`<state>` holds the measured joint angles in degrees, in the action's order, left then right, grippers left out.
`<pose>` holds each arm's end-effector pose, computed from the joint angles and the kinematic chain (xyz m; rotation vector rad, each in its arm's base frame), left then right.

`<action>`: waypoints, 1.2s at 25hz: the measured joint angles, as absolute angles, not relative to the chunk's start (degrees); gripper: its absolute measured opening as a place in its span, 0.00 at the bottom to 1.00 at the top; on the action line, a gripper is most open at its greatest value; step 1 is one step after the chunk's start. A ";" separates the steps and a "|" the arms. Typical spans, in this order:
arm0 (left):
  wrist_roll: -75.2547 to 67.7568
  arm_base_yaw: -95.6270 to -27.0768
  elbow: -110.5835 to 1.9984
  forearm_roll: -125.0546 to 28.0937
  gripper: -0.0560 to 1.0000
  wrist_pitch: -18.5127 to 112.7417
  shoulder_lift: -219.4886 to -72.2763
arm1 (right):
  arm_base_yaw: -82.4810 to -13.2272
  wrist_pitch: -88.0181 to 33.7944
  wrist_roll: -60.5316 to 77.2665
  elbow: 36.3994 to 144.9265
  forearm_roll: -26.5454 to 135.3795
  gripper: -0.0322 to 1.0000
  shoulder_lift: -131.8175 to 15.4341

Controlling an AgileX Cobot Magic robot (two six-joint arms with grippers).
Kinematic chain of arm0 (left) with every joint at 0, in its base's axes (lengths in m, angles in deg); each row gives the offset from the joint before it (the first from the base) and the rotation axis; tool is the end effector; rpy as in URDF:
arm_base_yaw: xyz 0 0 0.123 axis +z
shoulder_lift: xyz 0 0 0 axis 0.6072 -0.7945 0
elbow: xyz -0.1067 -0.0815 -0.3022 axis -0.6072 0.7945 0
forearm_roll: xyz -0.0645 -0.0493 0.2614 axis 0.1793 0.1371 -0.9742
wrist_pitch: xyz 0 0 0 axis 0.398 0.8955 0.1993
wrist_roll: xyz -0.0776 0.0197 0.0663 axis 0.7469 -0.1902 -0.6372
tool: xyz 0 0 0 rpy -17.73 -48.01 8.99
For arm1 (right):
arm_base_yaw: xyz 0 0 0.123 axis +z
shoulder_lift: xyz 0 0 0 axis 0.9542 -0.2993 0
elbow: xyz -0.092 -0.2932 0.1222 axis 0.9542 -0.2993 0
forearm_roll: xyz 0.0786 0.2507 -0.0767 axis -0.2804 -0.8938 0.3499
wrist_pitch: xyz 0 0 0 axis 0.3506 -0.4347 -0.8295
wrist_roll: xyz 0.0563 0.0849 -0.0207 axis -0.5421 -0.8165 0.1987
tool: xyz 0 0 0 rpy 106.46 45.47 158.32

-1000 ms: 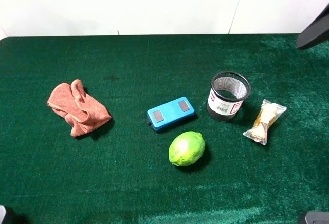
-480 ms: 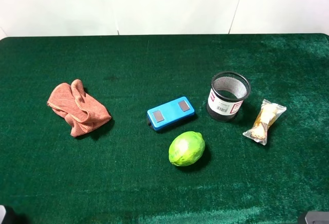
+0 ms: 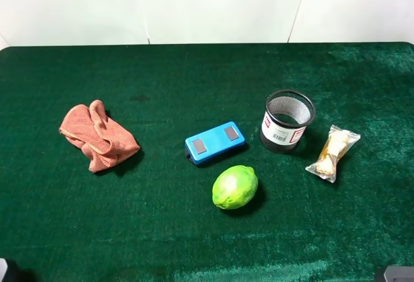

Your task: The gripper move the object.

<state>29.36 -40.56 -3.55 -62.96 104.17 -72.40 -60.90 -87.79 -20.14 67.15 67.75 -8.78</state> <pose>-0.0213 0.0027 0.2828 0.0725 2.0362 -0.0038 0.0077 -0.0078 0.4194 -0.0942 2.1233 0.0651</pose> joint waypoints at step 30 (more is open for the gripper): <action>29.36 -40.56 -3.55 -63.07 0.92 104.17 -72.40 | -74.07 -76.92 -10.07 39.01 57.08 0.70 15.37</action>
<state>29.36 -40.56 -3.55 -63.07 104.17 -72.40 -74.07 -76.92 -10.07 39.01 57.08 15.37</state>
